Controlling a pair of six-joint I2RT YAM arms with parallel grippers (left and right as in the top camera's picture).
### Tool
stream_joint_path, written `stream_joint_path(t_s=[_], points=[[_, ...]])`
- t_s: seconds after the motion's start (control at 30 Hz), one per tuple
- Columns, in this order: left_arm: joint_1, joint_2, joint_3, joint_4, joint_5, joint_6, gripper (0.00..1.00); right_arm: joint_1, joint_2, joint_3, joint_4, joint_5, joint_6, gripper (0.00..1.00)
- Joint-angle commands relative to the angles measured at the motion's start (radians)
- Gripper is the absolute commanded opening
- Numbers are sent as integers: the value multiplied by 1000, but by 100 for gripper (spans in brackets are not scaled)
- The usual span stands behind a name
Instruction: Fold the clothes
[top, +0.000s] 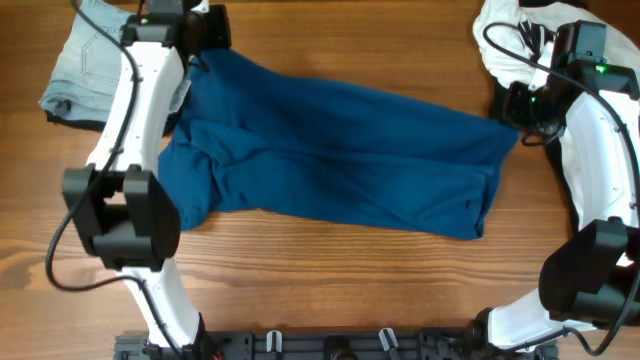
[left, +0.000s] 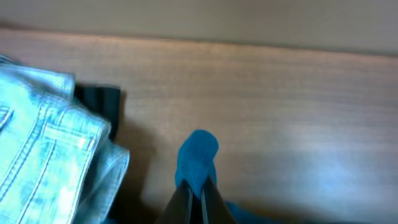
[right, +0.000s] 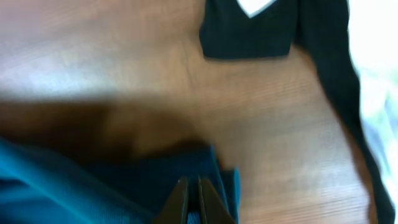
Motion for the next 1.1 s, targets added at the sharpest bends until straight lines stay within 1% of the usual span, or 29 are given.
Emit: stream_joint_path(t_s=[0.0, 0.1, 0.17, 0.27, 0.37, 0.47, 0.57, 0.77, 0.9, 1.0, 1.07], points=[[9, -34, 5, -155, -3, -9, 4, -17, -16, 9, -51, -34, 18, 4], [10, -34, 5, -351, -12, -9, 4, -19, -16, 9, -88, -53, 18, 4], [10, -34, 5, -484, -49, -10, 4, -19, -16, 9, -114, -53, 17, 4], [10, -34, 1, -634, -120, -13, 4, -19, -16, 8, -164, -51, 14, 4], [21, -34, -6, -720, -174, -123, 4, -23, -16, -12, -195, -51, 14, 4], [29, -34, -50, -726, -175, -164, 4, -33, -16, -66, -204, -52, 14, 4], [29, -34, -124, -719, -177, -164, 4, -42, -16, -111, -211, -79, 14, 4], [57, -34, -300, -612, -183, -167, 4, -42, -16, -140, -235, -96, -4, 4], [83, -34, -390, -540, -183, -167, 4, -43, -16, -222, -180, -47, 43, 4], [119, -34, -443, -498, -183, -167, 4, -70, -16, -329, -77, -48, 48, 4], [141, -34, -460, -481, -183, -167, 4, -104, -16, -369, -25, -47, 70, 4]])
